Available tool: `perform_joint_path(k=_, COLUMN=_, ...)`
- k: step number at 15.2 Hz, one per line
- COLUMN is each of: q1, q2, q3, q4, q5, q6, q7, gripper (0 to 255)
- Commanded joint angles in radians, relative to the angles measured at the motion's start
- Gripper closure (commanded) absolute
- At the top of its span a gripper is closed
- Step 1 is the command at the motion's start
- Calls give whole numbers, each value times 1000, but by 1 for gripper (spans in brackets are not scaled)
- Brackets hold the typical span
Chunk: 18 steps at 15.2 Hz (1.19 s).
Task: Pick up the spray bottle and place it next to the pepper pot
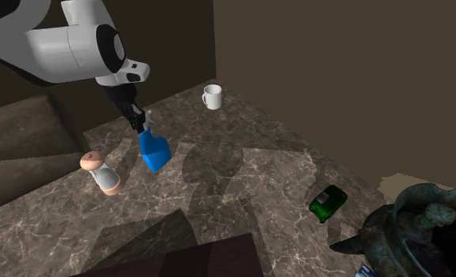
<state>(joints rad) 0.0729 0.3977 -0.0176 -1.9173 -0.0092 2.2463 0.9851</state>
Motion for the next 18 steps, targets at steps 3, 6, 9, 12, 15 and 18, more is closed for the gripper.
perform_joint_path(k=3, q1=0, q2=1, q3=0, q4=-3, q5=0, q6=5, q7=0, gripper=255)
perform_joint_path(k=6, q1=0, q2=1, q3=0, q4=-3, q5=0, q6=5, q7=0, gripper=255)
perform_joint_path(k=9, q1=0, q2=1, q3=0, q4=-3, q5=0, q6=5, q7=0, gripper=0)
perform_joint_path(k=12, q1=0, q2=1, q3=0, q4=-3, q5=0, q6=5, q7=0, gripper=0)
perform_joint_path(k=15, q1=1, q2=-49, q3=0, q4=33, q5=0, q6=-81, q7=0, gripper=0)
perform_joint_path(k=18, q1=1, q2=-61, q3=0, q4=44, q5=0, q6=-104, q7=0, gripper=0)
